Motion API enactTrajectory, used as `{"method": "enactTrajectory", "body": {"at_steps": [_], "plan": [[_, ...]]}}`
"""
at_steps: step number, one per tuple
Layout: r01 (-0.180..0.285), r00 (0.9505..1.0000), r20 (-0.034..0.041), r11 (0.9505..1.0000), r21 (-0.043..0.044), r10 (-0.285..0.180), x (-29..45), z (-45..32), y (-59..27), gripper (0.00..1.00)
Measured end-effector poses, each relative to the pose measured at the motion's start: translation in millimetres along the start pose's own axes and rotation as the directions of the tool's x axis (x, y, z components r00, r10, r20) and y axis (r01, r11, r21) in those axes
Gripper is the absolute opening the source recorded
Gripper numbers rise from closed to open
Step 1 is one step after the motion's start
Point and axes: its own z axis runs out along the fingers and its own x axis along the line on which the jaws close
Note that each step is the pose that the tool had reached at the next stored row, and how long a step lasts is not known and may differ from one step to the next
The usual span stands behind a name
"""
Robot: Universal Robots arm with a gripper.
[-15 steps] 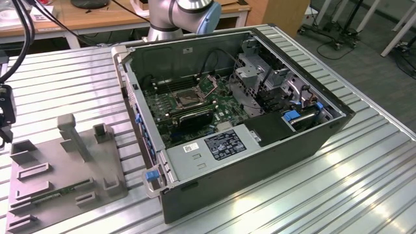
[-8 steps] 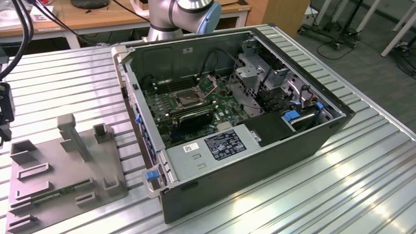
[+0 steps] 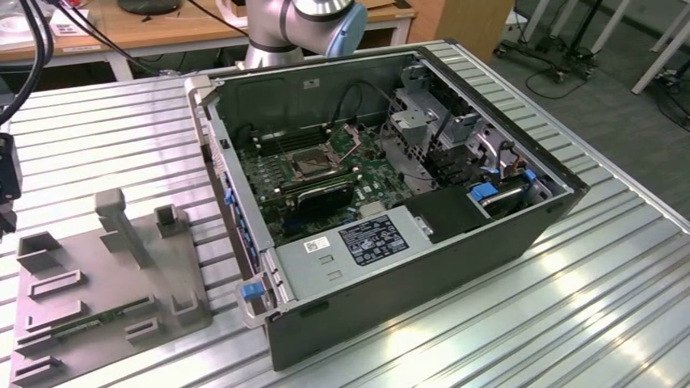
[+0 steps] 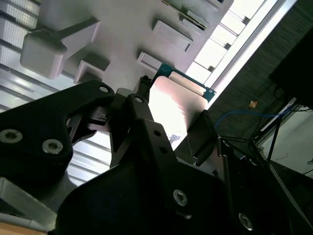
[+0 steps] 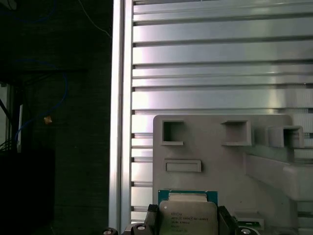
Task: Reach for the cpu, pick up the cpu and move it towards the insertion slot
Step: 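Pick up the cpu and move it towards the insertion slot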
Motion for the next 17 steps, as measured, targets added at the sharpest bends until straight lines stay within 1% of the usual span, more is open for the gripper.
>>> {"method": "enactTrajectory", "body": {"at_steps": [17], "plan": [[0.0,1.0,0.0,1.0,0.0,0.0,0.0,-8.7,0.4,0.55]]}}
